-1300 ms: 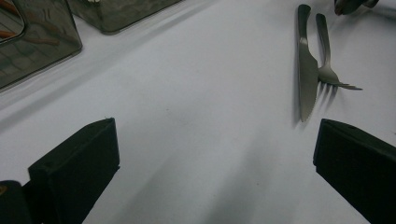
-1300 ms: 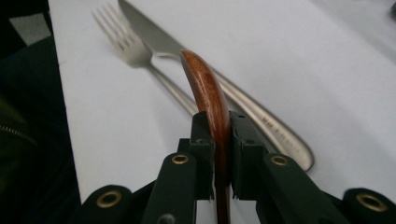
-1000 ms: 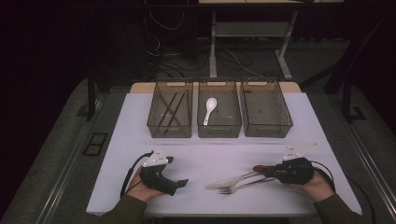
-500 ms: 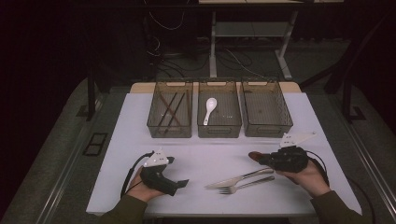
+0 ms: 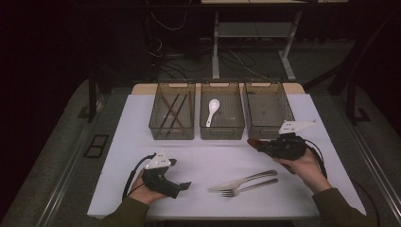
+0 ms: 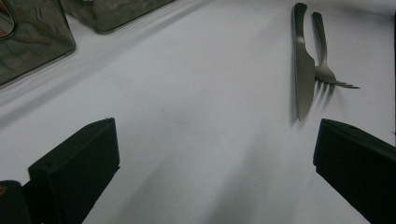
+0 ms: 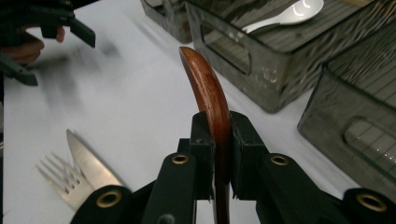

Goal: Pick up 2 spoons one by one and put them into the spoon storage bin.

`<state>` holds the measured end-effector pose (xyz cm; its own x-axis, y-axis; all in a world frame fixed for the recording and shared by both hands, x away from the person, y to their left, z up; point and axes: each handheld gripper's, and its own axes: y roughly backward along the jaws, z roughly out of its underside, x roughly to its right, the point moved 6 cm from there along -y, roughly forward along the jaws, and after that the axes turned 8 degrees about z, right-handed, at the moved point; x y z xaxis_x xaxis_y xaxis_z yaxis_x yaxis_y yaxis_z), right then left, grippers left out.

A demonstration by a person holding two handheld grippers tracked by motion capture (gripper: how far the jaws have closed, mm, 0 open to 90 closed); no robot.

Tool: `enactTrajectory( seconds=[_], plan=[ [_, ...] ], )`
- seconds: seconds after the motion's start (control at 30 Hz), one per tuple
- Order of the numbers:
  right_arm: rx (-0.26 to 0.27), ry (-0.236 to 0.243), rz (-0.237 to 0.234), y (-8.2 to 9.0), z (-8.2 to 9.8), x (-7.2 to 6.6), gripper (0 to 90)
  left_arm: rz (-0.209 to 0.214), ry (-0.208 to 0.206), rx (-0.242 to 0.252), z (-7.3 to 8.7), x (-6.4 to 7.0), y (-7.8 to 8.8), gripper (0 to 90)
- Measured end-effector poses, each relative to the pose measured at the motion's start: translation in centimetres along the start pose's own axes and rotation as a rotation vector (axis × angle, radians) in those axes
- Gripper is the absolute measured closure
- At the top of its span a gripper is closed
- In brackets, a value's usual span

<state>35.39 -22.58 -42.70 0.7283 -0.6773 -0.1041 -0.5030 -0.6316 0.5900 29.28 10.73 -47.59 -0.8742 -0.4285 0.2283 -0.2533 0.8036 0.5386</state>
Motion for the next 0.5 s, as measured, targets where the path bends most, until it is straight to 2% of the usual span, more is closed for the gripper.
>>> enactTrajectory(
  seconds=[0.5],
  plan=[
    [0.048,0.001,0.003,-1.6,-3.6,0.3,80.8,0.001,0.0,0.002,0.0,-0.1,0.0,0.0]
  ],
)
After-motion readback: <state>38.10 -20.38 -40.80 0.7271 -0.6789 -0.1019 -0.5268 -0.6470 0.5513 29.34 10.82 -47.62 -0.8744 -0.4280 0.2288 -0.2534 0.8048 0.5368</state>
